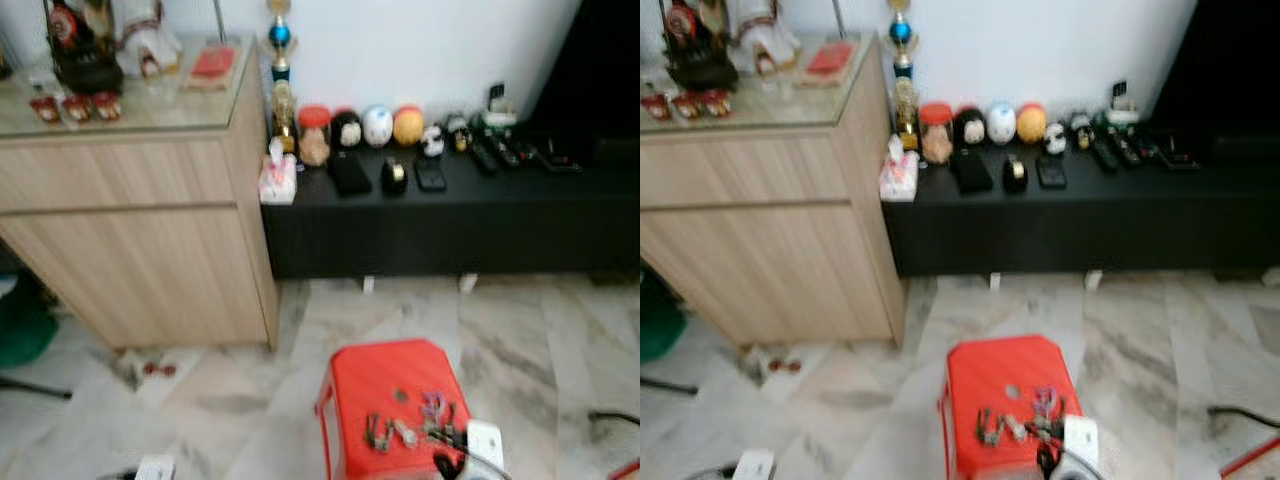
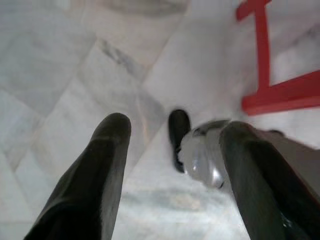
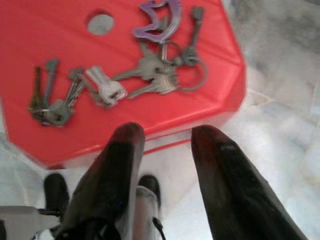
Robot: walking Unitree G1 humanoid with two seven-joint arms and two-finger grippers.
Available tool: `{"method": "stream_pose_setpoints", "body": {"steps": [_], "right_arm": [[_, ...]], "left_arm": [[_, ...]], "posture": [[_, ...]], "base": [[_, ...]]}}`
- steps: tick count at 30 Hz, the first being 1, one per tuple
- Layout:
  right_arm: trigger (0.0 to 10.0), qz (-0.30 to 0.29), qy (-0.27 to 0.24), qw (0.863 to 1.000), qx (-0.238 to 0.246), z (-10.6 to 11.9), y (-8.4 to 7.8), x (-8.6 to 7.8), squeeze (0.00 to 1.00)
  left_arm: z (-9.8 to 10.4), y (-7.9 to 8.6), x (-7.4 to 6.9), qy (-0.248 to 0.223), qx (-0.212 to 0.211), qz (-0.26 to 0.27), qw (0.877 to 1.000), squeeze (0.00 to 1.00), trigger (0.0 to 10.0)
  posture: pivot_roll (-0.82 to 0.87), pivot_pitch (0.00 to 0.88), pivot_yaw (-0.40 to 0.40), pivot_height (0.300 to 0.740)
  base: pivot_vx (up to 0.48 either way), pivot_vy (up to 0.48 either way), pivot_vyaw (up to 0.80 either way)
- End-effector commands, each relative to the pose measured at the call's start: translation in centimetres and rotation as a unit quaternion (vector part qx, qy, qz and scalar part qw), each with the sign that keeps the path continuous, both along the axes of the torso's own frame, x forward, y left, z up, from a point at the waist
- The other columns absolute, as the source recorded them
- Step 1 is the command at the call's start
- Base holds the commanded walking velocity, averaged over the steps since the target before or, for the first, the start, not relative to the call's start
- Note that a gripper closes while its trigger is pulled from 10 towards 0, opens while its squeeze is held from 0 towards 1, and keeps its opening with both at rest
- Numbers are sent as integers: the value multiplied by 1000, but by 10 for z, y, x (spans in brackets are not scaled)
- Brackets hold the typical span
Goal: Hang keys on a hook
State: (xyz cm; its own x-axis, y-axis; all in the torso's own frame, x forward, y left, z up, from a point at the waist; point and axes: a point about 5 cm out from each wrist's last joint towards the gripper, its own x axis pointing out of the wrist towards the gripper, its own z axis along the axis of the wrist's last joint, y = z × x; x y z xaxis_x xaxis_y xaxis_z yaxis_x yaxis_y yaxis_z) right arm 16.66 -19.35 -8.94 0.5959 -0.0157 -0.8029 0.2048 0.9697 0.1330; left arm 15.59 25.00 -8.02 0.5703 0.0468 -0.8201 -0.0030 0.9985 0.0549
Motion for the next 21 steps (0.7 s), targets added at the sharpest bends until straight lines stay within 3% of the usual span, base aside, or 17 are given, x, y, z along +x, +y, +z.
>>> {"method": "stream_pose_setpoints", "body": {"steps": [1,3,13,17,21], "right_arm": [[10000,-1,-5,1000,3,1,1,2,0],[10000,0,-5,1000,6,1,1,2,0],[10000,11,-27,999,17,3,2,5,0],[10000,74,-55,996,-15,8,1,11,0],[10000,74,-71,995,-15,10,1,12,0]], "left_arm": [[-4,3,-12,21,4,2,1000,0,10000],[-4,3,-11,20,3,4,1000,0,10000],[-4,2,-12,20,1,7,1000,0,10000],[-5,2,-13,20,1,8,1000,0,10000],[-5,2,-14,20,0,9,1000,0,10000]], "posture": [[-44,0,-42,740],[-41,0,-45,740],[-43,0,-45,740],[-44,0,-48,740],[-44,0,-52,740]], "base": [[0,0,800],[0,0,606],[0,0,0],[0,0,0],[0,0,0]]}}
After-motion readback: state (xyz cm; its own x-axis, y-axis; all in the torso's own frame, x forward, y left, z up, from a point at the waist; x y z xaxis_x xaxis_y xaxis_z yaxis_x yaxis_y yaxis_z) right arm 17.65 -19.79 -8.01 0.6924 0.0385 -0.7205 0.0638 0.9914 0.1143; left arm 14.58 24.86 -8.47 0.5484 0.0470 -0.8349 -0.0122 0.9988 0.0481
